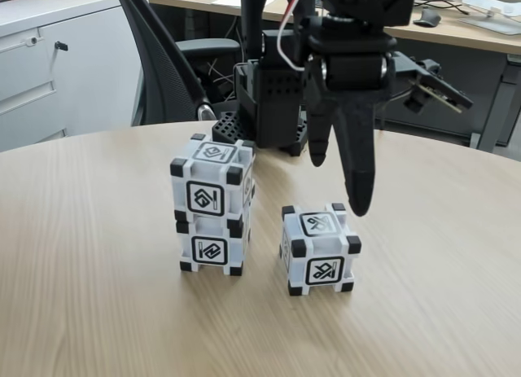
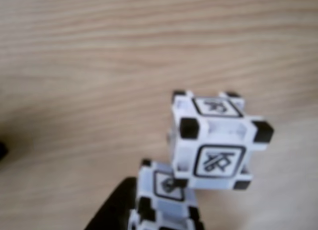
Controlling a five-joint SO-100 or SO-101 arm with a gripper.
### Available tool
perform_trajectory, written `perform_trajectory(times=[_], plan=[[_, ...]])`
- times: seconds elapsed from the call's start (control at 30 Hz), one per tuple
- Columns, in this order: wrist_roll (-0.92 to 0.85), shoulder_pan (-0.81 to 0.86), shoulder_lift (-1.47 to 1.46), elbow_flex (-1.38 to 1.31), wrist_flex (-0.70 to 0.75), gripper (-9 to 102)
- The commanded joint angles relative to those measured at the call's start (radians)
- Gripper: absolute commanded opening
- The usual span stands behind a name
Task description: Stack cubes from left to right.
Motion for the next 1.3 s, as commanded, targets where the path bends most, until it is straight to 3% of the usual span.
perform_trajectory(times=[0.0, 0.43, 0.77, 1.27], plan=[[-0.003, -0.002, -0.003, -0.026, -0.011, 46], [0.009, 0.002, -0.202, -0.041, -0.02, 46], [-0.018, 0.002, -0.21, -0.028, -0.196, 45], [0.0, 0.003, -0.304, -0.034, -0.199, 45]])
